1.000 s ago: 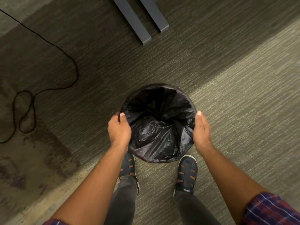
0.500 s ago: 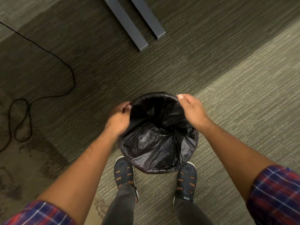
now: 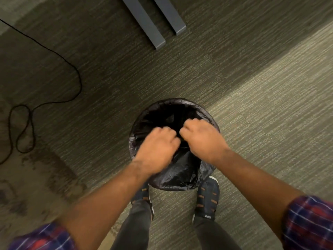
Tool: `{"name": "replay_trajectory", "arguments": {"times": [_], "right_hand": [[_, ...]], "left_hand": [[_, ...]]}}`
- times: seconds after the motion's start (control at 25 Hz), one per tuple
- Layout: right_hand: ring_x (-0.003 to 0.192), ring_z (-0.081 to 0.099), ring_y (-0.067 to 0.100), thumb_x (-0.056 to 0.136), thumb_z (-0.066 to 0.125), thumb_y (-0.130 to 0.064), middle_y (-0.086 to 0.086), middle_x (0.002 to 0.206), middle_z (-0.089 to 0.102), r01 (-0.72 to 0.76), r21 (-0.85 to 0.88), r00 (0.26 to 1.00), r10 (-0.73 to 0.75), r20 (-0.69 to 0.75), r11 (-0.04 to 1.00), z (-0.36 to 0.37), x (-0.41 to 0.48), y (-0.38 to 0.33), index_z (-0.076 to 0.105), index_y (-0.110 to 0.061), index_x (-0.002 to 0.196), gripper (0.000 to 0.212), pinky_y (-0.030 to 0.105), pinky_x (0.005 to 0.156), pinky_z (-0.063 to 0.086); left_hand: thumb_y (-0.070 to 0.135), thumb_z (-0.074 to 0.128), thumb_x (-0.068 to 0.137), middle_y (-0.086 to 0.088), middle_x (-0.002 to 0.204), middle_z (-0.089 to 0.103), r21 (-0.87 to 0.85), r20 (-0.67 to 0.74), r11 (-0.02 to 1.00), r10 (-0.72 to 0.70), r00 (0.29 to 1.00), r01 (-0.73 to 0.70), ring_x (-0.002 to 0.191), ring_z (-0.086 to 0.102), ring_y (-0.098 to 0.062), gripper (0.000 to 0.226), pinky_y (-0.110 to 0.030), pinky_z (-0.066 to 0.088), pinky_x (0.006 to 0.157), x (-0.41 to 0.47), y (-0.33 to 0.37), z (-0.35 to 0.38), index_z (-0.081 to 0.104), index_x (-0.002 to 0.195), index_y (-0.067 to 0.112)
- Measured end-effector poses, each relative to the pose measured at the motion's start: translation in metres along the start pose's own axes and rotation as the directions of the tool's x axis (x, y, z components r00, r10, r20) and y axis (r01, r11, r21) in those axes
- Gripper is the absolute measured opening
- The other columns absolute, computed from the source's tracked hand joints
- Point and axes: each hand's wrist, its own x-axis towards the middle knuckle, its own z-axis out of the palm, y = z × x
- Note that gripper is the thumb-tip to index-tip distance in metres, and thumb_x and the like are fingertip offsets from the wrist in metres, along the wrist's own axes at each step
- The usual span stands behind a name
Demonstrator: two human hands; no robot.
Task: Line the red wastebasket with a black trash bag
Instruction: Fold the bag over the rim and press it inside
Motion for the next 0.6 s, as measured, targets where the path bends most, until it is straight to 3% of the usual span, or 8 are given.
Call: {"name": "replay_trajectory", "arguments": {"times": [0.04, 0.12, 0.2, 0.24, 0.36, 0.48, 0.52, 0.6], "right_hand": [[0.104, 0.065, 0.038, 0.095, 0.048, -0.012, 0.016, 0.11, 0.067, 0.073, -0.032, 0.975, -0.064, 0.211, 0.997, 0.008, 0.004, -0.006, 0.07, -0.009, 0.109, 0.027, 0.049, 0.09, 0.049], [0.147, 0.045, 0.042, 0.107, 0.039, -0.024, 0.021, 0.157, 0.05, 0.143, -0.142, 0.833, -0.042, 0.551, 0.979, 0.034, 0.014, -0.009, 0.055, -0.01, 0.147, 0.046, 0.052, 0.124, 0.032], [0.165, 0.01, 0.041, 0.11, 0.034, -0.048, 0.017, 0.179, 0.015, 0.241, -0.251, 0.72, 0.001, 0.694, 0.938, 0.061, 0.02, -0.003, 0.026, -0.014, 0.167, 0.067, 0.057, 0.133, 0.005], [0.166, 0.004, 0.04, 0.108, 0.032, -0.059, 0.015, 0.18, 0.008, 0.26, -0.3, 0.692, 0.039, 0.721, 0.918, 0.072, 0.021, 0.0, 0.016, -0.016, 0.17, 0.077, 0.059, 0.133, -0.001], [0.166, 0.003, 0.037, 0.099, 0.024, -0.079, 0.011, 0.181, 0.009, 0.178, -0.358, 0.605, 0.185, 0.774, 0.917, 0.09, 0.023, 0.013, 0.006, -0.019, 0.172, 0.096, 0.056, 0.132, -0.005], [0.167, 0.002, 0.036, 0.097, 0.022, -0.082, 0.012, 0.181, 0.007, 0.194, -0.368, 0.531, 0.218, 0.819, 0.91, 0.092, 0.023, 0.016, 0.003, -0.018, 0.172, 0.101, 0.055, 0.132, -0.005], [0.166, 0.005, 0.037, 0.098, 0.022, -0.081, 0.013, 0.181, 0.009, 0.196, -0.362, 0.531, 0.211, 0.82, 0.911, 0.089, 0.025, 0.014, 0.004, -0.017, 0.172, 0.099, 0.055, 0.131, -0.004], [0.162, 0.021, 0.04, 0.103, 0.026, -0.072, 0.016, 0.176, 0.025, 0.138, -0.308, 0.619, 0.161, 0.769, 0.941, 0.079, 0.027, 0.004, 0.018, -0.015, 0.17, 0.089, 0.058, 0.131, 0.007]], "left_hand": [[0.036, 0.055, 0.102, -0.019, 0.137, 0.065, 0.042, 0.21, 0.999, 0.018, 0.978, -0.028, 0.138, 0.053, -0.043, 0.041, -0.053, 0.04, 0.113, 0.005, 0.011, 0.011, 0.067, 0.132, 0.011], [0.064, 0.042, 0.104, -0.025, 0.177, 0.026, 0.208, 0.51, 0.978, -0.089, 0.855, -0.022, 0.167, 0.011, -0.045, 0.081, -0.062, 0.005, 0.133, 0.014, 0.013, 0.038, 0.034, 0.167, 0.014], [0.085, 0.026, 0.096, -0.02, 0.182, -0.006, 0.364, 0.615, 0.927, -0.167, 0.77, -0.089, 0.167, -0.016, -0.043, 0.097, -0.069, -0.02, 0.127, 0.019, 0.003, 0.062, 0.007, 0.173, 0.029], [0.09, 0.021, 0.093, -0.017, 0.182, -0.012, 0.398, 0.642, 0.912, -0.202, 0.739, -0.097, 0.167, -0.019, -0.042, 0.099, -0.068, -0.023, 0.124, 0.018, -0.003, 0.07, 0.001, 0.172, 0.034], [0.093, 0.02, 0.09, -0.015, 0.183, -0.008, 0.364, 0.713, 0.932, -0.276, 0.645, -0.003, 0.168, -0.012, -0.039, 0.101, -0.058, -0.016, 0.13, 0.013, -0.016, 0.081, -0.001, 0.172, 0.038], [0.093, 0.023, 0.09, -0.019, 0.182, -0.006, 0.35, 0.746, 0.936, -0.292, 0.599, 0.02, 0.168, -0.008, -0.042, 0.102, -0.058, -0.011, 0.131, 0.012, -0.02, 0.078, -0.001, 0.173, 0.036], [0.091, 0.023, 0.092, -0.02, 0.182, -0.003, 0.343, 0.74, 0.939, -0.292, 0.606, 0.034, 0.168, -0.006, -0.042, 0.1, -0.058, -0.008, 0.132, 0.013, -0.02, 0.073, 0.001, 0.173, 0.036], [0.077, 0.031, 0.099, -0.02, 0.18, 0.02, 0.29, 0.694, 0.956, -0.247, 0.676, 0.052, 0.166, 0.017, -0.042, 0.087, -0.058, 0.008, 0.131, 0.019, -0.012, 0.058, 0.019, 0.172, 0.032]]}}
